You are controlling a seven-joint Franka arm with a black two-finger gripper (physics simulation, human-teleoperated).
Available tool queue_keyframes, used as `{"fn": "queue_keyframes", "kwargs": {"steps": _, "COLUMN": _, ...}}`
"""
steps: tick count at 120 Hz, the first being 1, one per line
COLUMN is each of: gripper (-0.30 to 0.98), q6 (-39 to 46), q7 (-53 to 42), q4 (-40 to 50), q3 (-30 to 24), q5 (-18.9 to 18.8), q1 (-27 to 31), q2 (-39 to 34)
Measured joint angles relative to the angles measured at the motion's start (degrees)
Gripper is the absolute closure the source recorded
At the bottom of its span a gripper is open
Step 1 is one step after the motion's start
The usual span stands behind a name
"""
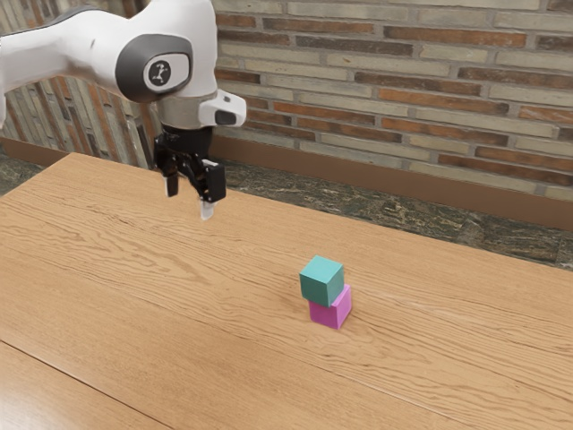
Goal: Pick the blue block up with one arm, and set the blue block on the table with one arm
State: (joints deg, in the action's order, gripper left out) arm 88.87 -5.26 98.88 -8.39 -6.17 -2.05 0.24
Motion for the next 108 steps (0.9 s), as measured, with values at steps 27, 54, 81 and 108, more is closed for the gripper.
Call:
{"fn": "queue_keyframes", "kwargs": {"steps": 27, "gripper": 0.00, "q6": 21.0, "q7": 11.2, "q4": 6.8, "q3": -0.9, "q5": 2.8, "q1": 2.8, "q2": 4.7}}
{"fn": "queue_keyframes", "kwargs": {"steps": 54, "gripper": 0.00, "q6": 32.6, "q7": 21.7, "q4": 1.7, "q3": -2.0, "q5": 2.7, "q1": -3.4, "q2": 12.8}}
{"fn": "queue_keyframes", "kwargs": {"steps": 81, "gripper": 0.00, "q6": 36.5, "q7": 29.0, "q4": 0.1, "q3": -2.0, "q5": 2.7, "q1": -4.0, "q2": 18.3}}
{"fn": "queue_keyframes", "kwargs": {"steps": 108, "gripper": 0.00, "q6": 37.8, "q7": 32.8, "q4": -1.3, "q3": -2.2, "q5": 3.1, "q1": -5.3, "q2": 21.4}}
